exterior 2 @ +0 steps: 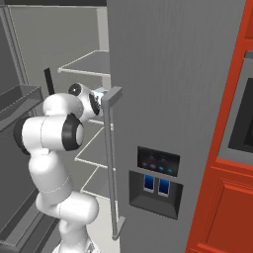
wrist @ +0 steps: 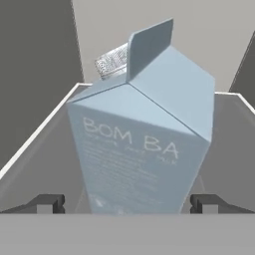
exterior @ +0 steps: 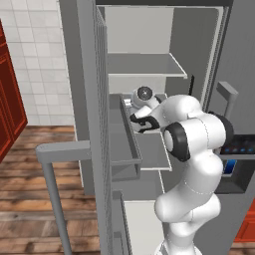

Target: Take a sugar cube from the saucer and place it inside the coffee. Then, grab milk from the fridge and place it next to the coffee on the counter to sweeten the coffee.

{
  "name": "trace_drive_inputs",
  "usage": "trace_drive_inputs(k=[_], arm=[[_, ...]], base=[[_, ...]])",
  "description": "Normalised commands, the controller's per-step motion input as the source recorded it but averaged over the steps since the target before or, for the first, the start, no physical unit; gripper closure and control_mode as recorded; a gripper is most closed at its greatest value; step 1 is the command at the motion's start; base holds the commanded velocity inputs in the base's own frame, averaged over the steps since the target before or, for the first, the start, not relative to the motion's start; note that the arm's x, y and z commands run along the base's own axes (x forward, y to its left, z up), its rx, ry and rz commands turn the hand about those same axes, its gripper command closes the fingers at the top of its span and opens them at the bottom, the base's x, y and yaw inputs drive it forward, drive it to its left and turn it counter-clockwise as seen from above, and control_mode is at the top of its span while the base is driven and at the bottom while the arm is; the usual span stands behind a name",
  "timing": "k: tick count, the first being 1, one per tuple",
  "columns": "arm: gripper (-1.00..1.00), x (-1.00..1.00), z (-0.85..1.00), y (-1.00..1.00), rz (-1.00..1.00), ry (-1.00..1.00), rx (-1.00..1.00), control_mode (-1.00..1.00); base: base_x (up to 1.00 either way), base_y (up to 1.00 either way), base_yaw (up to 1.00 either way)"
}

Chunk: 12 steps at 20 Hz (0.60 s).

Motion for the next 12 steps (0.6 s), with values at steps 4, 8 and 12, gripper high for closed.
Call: trace_drive_inputs(k=[4,8,12], arm=[[-1.0,0.15,0.0,0.0,-0.03,0.0,0.0,-1.0],[-1.0,0.14,0.0,0.0,-0.03,0.0,0.0,-1.0],[-1.0,0.11,0.0,-0.05,-0.05,0.0,0.0,-1.0]], base=[[0.0,0.0,0.0],[0.0,0.0,0.0],[0.0,0.0,0.0]])
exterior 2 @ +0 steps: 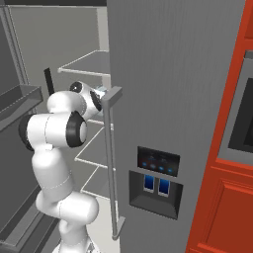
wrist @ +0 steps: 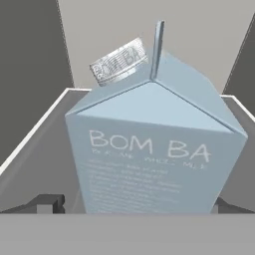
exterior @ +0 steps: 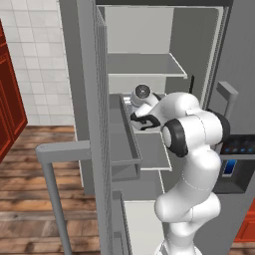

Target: Take a sugar cube from the saucer and place it inside the coffee. Then, grab milk from the fridge and place it next to the coffee on the counter to sweeten the coffee.

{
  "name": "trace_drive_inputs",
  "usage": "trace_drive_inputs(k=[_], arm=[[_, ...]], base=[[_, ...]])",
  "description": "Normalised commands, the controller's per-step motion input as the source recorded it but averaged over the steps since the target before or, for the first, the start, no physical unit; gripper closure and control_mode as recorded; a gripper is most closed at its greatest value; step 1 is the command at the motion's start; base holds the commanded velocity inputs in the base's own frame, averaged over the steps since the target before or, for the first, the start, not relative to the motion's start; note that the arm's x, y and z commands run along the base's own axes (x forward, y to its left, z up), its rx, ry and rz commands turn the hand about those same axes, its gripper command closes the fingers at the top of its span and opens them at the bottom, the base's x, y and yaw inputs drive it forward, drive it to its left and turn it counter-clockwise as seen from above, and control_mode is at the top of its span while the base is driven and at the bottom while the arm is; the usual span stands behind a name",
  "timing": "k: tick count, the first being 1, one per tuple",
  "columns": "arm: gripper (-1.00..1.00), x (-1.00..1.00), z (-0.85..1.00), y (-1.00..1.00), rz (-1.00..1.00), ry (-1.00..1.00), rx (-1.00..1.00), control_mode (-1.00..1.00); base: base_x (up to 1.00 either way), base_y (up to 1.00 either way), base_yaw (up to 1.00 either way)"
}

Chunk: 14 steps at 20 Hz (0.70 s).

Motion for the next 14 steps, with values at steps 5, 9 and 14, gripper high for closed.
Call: trace_drive_inputs(k=[5,9,14], arm=[[-1.0,0.0,0.0,-0.03,-0.05,0.0,0.0,-1.0],[-1.0,0.02,0.0,0.0,-0.03,0.0,0.0,-1.0],[1.0,0.0,0.0,0.0,-0.01,0.0,0.0,-1.0]], base=[[0.0,0.0,0.0],[0.0,0.0,0.0],[0.0,0.0,0.0]])
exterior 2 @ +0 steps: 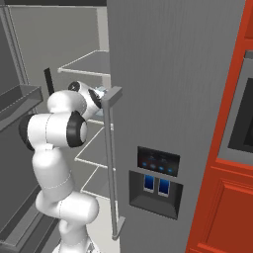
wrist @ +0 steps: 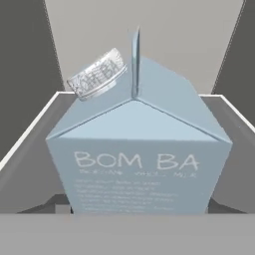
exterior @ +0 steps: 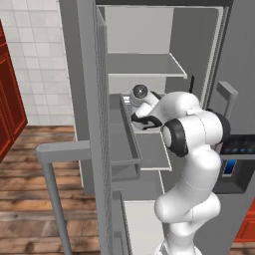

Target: Take a sugar cube from the saucer and place it inside the coffee. Then, grab milk from the fridge and place it next to the coffee on the counter to sweeten the coffee.

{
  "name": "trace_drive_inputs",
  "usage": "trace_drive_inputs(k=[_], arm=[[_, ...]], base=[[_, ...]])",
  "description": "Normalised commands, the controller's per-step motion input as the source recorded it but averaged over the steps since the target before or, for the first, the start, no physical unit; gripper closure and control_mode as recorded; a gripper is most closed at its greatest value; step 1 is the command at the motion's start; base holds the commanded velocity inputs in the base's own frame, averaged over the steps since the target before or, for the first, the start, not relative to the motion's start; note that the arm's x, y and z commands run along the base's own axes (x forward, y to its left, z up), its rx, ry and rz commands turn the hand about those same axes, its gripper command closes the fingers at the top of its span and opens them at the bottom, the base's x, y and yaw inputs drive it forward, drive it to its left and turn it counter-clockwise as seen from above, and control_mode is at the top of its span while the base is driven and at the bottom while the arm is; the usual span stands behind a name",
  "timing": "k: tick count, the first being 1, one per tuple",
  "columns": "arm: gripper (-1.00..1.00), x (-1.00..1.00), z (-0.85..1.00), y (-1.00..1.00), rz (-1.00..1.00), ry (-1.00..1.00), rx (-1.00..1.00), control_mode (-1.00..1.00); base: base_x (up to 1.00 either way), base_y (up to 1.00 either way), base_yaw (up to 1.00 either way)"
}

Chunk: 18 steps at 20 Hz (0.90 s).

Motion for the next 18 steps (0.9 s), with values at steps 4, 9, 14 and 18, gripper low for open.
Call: trace_drive_inputs(k=[4,9,14,18], arm=[[1.0,0.0,0.0,0.0,0.0,0.02,0.0,-1.0],[1.0,-0.01,0.0,0.0,0.0,0.0,0.0,-1.0],[1.0,-0.66,0.04,0.0,0.0,-0.04,0.0,-1.0],[1.0,-1.0,0.56,-0.01,-0.03,-0.2,0.0,-1.0]], base=[[0.0,0.0,0.0],[0.0,0.0,0.0],[0.0,0.0,0.0],[0.0,0.0,0.0]])
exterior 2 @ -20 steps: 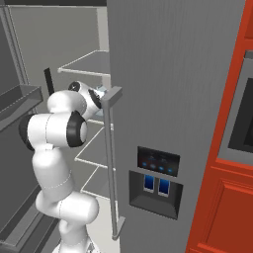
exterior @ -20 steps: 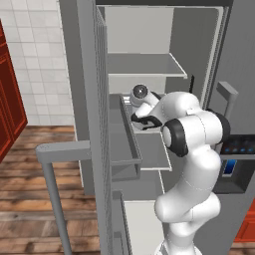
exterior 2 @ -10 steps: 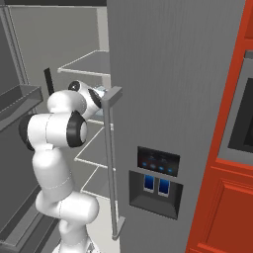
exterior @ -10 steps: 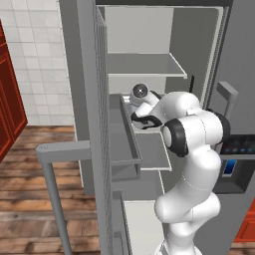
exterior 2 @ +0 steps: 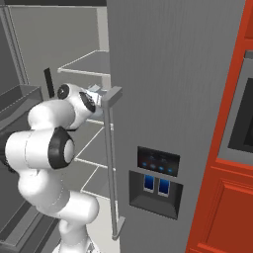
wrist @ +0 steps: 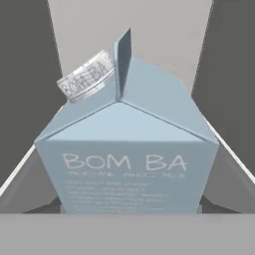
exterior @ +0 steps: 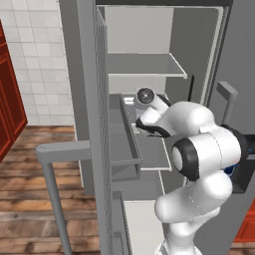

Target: Take a sugar cube from the saucer and place it inside the coffee. Then, grab milk from the fridge and place it next to the coffee on the counter to sweeten the coffee.

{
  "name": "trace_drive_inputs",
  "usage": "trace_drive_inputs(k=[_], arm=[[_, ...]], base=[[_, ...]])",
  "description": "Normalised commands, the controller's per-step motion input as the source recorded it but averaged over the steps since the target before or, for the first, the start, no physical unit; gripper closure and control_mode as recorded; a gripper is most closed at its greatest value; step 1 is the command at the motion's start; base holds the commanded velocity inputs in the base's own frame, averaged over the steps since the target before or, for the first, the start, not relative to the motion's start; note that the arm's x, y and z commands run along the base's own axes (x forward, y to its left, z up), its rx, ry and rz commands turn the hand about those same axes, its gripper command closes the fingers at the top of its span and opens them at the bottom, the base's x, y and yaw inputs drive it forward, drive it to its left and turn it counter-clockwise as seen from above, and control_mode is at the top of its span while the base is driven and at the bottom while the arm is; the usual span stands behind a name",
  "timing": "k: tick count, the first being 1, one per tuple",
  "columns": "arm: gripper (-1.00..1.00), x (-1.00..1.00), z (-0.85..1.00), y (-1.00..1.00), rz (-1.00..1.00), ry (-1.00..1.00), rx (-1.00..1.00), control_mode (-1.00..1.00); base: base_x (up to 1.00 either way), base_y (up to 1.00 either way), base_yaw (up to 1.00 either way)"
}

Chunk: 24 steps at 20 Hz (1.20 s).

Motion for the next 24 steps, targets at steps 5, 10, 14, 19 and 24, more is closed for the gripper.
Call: trace_drive_inputs(k=[5,10,14,19,24], arm=[[1.0,-1.0,0.73,-0.01,-0.01,-0.13,0.0,-1.0],[1.0,-1.0,0.66,-0.05,0.0,-0.01,0.02,-1.0],[1.0,-1.0,0.64,-0.17,0.0,0.17,0.09,-1.0],[1.0,-1.0,0.65,-0.25,0.0,0.2,0.1,-1.0],[1.0,-1.0,0.28,-0.23,0.04,0.12,0.07,-1.0]], base=[[0.0,0.0,0.0],[0.0,0.0,0.0],[0.0,0.0,0.0],[0.0,0.0,0.0],[0.0,0.0,0.0]])
